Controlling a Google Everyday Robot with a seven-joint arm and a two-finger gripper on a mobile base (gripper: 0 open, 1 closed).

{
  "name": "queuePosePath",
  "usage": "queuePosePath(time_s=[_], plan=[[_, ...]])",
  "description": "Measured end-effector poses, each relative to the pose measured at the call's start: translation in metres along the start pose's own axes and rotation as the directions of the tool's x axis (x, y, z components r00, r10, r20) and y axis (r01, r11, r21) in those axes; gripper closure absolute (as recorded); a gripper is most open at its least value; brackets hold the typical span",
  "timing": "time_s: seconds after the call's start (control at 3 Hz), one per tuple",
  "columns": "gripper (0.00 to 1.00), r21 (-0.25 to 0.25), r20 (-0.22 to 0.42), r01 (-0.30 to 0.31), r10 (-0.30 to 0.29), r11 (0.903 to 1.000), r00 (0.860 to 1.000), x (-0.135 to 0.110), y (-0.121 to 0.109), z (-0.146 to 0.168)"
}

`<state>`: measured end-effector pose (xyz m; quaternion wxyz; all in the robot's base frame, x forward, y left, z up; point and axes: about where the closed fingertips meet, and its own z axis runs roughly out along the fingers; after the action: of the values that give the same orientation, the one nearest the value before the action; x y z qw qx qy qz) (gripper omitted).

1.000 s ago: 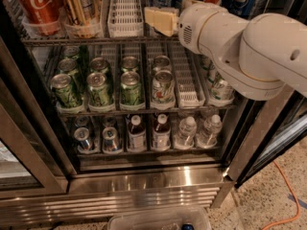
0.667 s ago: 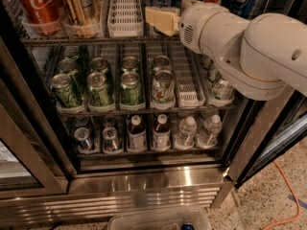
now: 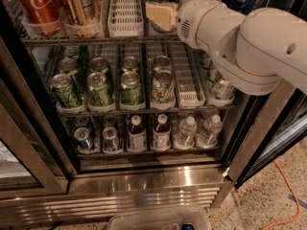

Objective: Pick pepsi can from top shelf of fridge

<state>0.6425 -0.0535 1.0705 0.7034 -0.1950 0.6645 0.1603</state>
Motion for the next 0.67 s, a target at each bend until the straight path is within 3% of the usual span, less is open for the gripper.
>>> queuePosePath(time_s=[0.33, 0.67], plan=[[1.00, -0.002, 0.011, 0.004, -0.004, 1.0000, 1.000, -0.006, 0.000, 0.001], [1.00, -0.055, 0.033, 0.052, -0.050, 0.9971, 0.998, -0.037, 0.009, -0.030]])
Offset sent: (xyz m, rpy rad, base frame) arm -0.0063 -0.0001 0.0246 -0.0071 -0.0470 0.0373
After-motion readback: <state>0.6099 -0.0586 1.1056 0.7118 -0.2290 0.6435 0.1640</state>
